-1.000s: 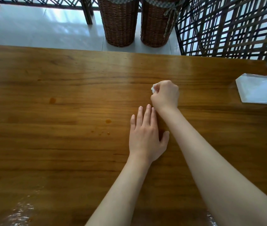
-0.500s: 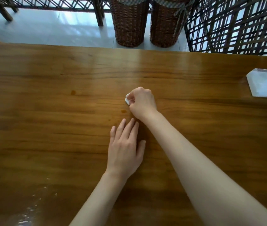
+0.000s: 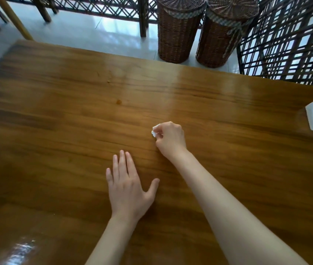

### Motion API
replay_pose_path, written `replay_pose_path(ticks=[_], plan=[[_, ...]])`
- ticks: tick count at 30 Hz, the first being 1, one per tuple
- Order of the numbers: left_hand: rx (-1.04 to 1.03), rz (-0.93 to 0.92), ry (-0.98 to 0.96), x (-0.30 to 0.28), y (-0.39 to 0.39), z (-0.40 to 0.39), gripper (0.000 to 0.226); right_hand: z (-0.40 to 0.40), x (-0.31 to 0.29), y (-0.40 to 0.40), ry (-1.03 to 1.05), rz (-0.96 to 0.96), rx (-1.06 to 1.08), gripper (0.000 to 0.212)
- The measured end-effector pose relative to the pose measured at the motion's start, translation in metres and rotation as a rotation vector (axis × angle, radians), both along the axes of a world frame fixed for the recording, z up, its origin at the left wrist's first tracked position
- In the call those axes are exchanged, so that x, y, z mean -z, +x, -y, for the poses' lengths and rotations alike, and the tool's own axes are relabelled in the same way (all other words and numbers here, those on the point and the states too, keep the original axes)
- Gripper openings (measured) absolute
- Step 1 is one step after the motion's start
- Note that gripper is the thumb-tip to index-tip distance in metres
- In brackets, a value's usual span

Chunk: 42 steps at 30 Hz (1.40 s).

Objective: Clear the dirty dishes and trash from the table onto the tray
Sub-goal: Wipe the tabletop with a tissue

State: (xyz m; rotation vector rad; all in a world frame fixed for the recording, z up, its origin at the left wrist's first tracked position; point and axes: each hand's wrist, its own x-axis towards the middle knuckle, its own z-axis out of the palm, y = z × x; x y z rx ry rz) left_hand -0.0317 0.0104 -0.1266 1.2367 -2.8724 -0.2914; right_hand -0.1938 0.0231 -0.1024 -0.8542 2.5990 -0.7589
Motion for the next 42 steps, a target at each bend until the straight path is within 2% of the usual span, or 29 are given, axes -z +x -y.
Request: replay_pose_path(ticks=[8,10,13,16,24,33,37,40,42], plan=[[0.0,0.024,-0.004,0.006,0.0,0.0,0.101,0.005,0.005,0.033,-0.047,0.01,-0.19,0.029],[0.004,0.034,-0.001,0.007,-0.001,0.0,0.102,-0.007,0.0,0.023,-0.087,-0.032,-0.131,0.025],[0.002,0.074,-0.005,0.006,-0.003,0.002,0.104,-0.032,-0.005,-0.004,-0.161,-0.109,0.124,0.021],[0.002,0.071,-0.001,0.007,-0.001,0.002,0.105,-0.047,-0.007,-0.022,-0.161,-0.077,0.267,0.018],[0.062,-0.008,-0.063,-0.009,-0.012,0.039,0.103,-0.026,-0.002,-0.009,-0.162,-0.063,0.309,0.018],[0.199,-0.003,-0.096,-0.011,-0.008,0.13,0.101,0.031,-0.007,0.014,-0.182,-0.091,0.443,0.019],[0.264,-0.016,-0.108,-0.009,0.001,0.18,0.1,0.064,-0.003,0.027,-0.156,-0.041,0.483,0.022],[0.293,-0.012,-0.103,-0.006,0.002,0.21,0.099,0.094,-0.001,0.042,-0.12,-0.034,0.46,0.028],[0.303,-0.014,-0.1,-0.003,0.0,0.226,0.098,0.112,0.0,0.051,-0.082,-0.066,0.373,0.034]])
